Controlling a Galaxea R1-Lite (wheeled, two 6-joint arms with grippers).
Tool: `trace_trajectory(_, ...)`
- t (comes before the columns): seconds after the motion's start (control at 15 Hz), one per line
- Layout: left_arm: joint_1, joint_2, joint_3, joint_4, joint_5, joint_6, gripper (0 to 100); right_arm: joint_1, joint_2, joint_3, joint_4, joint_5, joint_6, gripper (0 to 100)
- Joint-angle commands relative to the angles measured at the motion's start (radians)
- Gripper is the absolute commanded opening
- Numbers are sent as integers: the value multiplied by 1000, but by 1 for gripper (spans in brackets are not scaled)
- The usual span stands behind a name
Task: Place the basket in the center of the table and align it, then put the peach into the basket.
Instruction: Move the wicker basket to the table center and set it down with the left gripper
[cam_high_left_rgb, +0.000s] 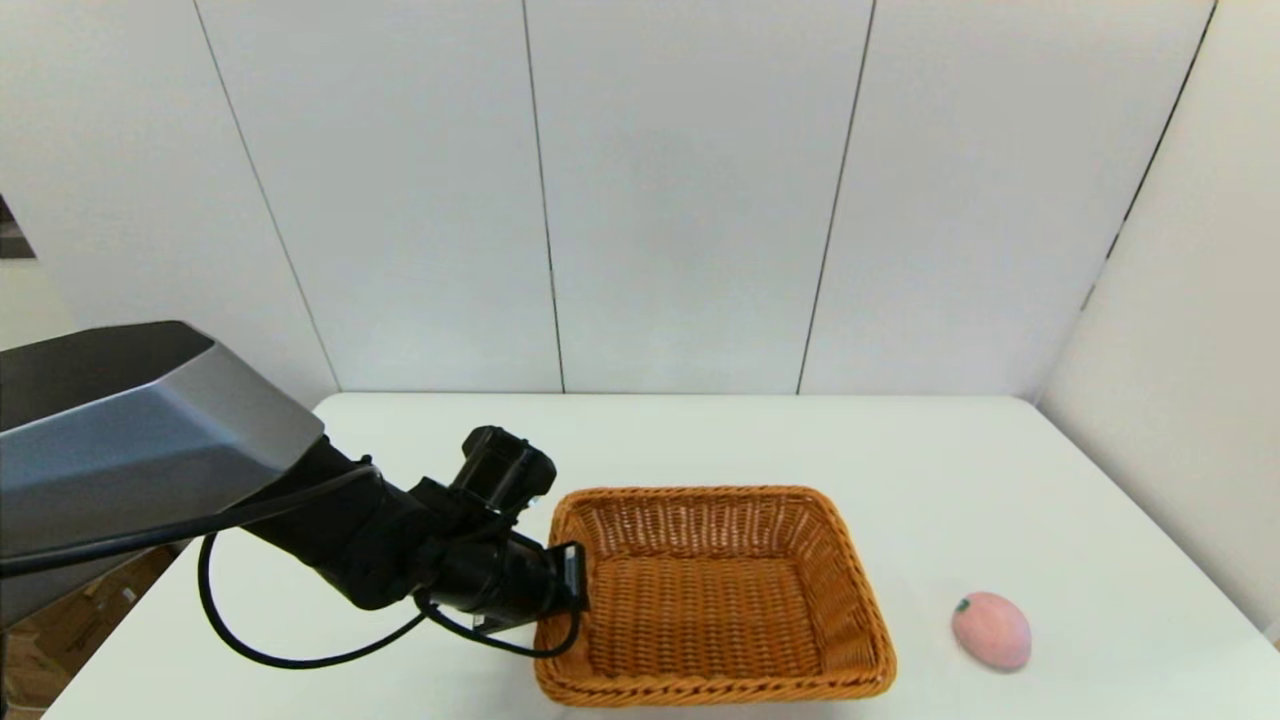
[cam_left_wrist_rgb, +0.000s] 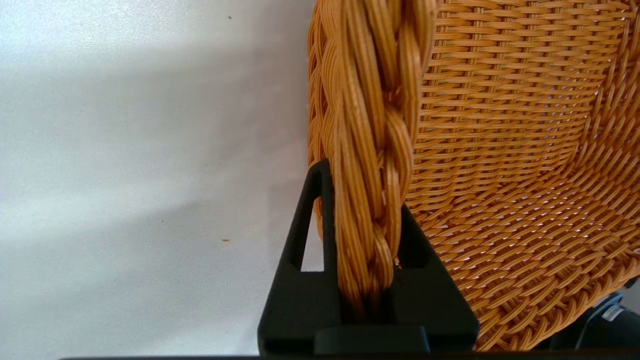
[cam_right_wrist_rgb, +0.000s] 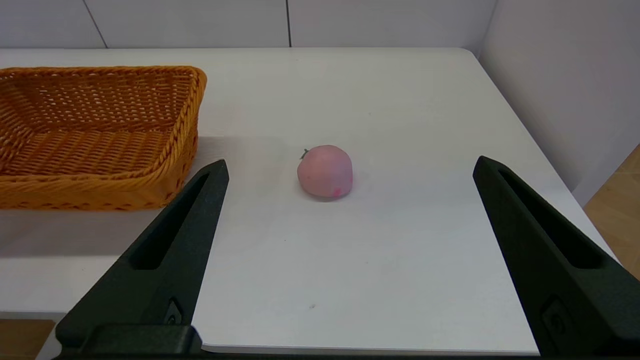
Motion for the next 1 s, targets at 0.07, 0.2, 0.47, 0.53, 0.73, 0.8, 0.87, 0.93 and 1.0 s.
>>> trace_trajectory(0.07, 1, -18, 2, 1, -2, -2, 0, 1, 0, 0, 1, 0, 0, 100)
trace_trajectory(0.2, 1, -22, 11, 1, -2, 23, 0, 1, 0, 0, 1, 0, 0, 100)
trace_trajectory(0.47, 2, -22, 17, 1, -3, 26, 0, 1, 0, 0, 1, 0, 0, 100)
trace_trajectory(0.53, 2, -22, 18, 1, -3, 26, 0, -1, 0, 0, 1, 0, 0, 100)
trace_trajectory(0.73, 2, -18, 17, 1, -3, 18, 0, 1, 0, 0, 1, 0, 0, 100)
trace_trajectory(0.8, 2, -16, 17, 1, -3, 18, 0, 1, 0, 0, 1, 0, 0, 100)
trace_trajectory(0.87, 2, -15, 17, 1, -2, 17, 0, 1, 0, 0, 1, 0, 0, 100)
trace_trajectory(0.93, 2, -10, 17, 1, -2, 18, 0, 1, 0, 0, 1, 0, 0, 100)
trace_trajectory(1.0, 2, -7, 17, 1, -2, 18, 0, 1, 0, 0, 1, 0, 0, 100)
